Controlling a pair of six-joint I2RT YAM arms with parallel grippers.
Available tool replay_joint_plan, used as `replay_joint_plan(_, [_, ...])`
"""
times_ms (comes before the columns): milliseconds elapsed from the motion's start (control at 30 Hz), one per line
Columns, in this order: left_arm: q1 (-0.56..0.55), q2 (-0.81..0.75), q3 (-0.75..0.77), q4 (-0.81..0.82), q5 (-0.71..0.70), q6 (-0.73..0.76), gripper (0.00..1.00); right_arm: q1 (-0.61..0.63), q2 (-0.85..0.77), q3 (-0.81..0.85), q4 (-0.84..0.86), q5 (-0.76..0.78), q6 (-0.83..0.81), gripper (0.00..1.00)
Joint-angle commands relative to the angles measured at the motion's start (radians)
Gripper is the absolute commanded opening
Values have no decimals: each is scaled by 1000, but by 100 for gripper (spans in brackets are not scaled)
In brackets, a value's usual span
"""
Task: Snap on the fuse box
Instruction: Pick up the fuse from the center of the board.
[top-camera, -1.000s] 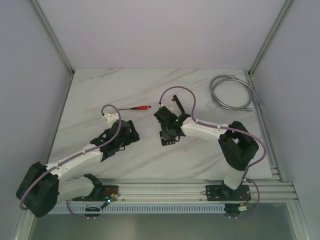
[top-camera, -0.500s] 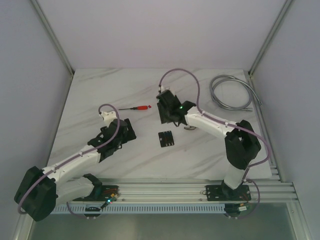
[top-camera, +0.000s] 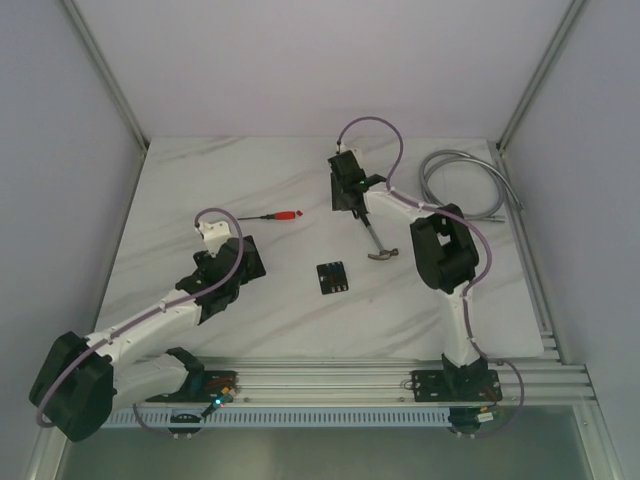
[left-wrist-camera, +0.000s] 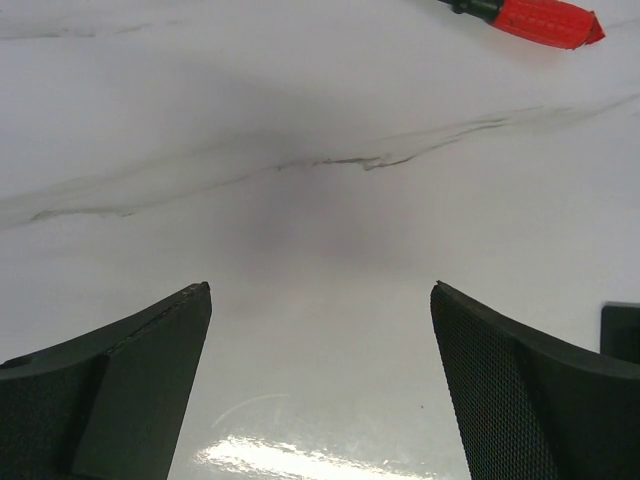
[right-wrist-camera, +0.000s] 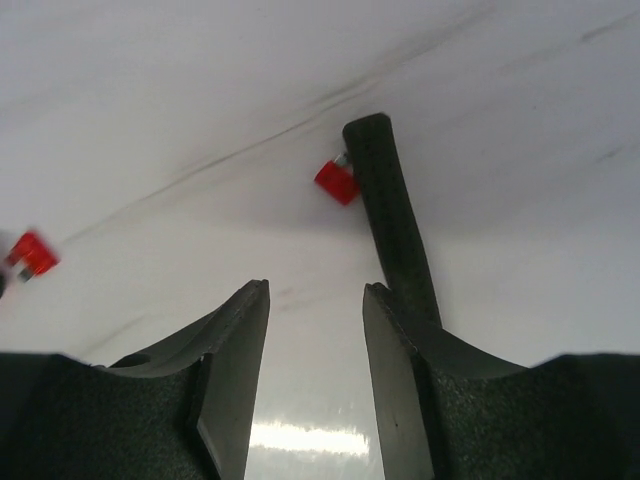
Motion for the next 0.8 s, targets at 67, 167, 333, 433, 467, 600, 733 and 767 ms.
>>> replay_joint_plan(67, [6,25,-5,-7,-61,27,100,-39,115,120,26,-51,-6,49])
replay_joint_plan(167, [8,40,-5,-3,-61,28,100,-50,152,147,21,-54,0,48])
replay_joint_plan(333, [8,54,-3,3,-57,29,100,-63,202,191,0,-32,19,48])
replay_joint_plan(433, [7,60,-3,7,-56,28,100,-63,221,206,0,-26,17,46])
replay_joint_plan(467, [8,61,-4,7,-56,28,100,-64,225,209,1,-19,16,45])
replay_joint_plan(600, [8,66,-3,9,-52,28,100,-62,237,211,-1,14,15,40])
replay_joint_plan(733, [8,66,-3,10,-50,27,100,-59,238,205,-13,32,12,37])
replay_joint_plan(767, [8,67,-4,9,-49,27,100,-57,238,203,-14,32,12,36])
